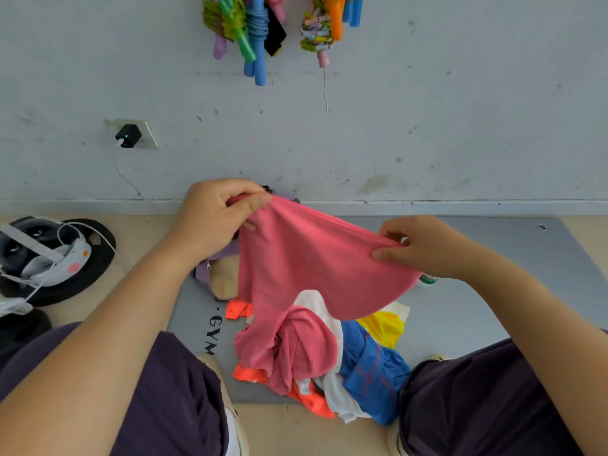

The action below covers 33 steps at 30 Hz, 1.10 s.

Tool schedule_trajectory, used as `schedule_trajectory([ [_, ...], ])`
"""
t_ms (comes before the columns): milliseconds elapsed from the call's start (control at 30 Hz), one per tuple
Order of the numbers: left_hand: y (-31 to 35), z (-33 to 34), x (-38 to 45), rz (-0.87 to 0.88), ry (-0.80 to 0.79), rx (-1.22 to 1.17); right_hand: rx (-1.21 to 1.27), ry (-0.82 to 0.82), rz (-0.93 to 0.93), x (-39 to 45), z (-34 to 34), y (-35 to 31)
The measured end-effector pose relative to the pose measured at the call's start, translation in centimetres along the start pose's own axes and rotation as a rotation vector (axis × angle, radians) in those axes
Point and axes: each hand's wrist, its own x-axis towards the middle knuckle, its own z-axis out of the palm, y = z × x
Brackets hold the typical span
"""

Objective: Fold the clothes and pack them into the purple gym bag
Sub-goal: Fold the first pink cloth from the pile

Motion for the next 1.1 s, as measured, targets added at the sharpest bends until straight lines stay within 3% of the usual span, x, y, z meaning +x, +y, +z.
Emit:
schedule_trajectory([
  [167,-2.6,-0.5,0.6,-0.077,-0.089,0.163,0.082,0.205,0.041,0.7,-1.0,1.2],
  [467,-3.5,0.2,0.8,-0.085,-0.255,0.202,-0.009,0.313,0.047,1.0,-1.4,1.9],
  [633,-3.7,0.9,1.1,-0.127,-0.080,0.036,0.029,0.335,0.069,0.9,-1.5,1.8],
  [733,-3.9,1.0,1.1,-0.101,0.019,0.063,0.066,0.391,0.062,0.8,-1.8,1.5],
  [867,-3.6,0.8,1.0,-0.118,0.088,-0.041,0.042,0.408,-0.015,0.5,-1.4,1.1],
  [1000,-2.5,0.6,0.7,-0.188,0.128,-0.284,0.279,0.321,0.038,0.2,-1.2,0.7],
  [1100,-2.2,0.1,0.6,-0.202,0.245,-0.236,0.448,0.303,0.076,-0.1,-1.3,0.3],
])
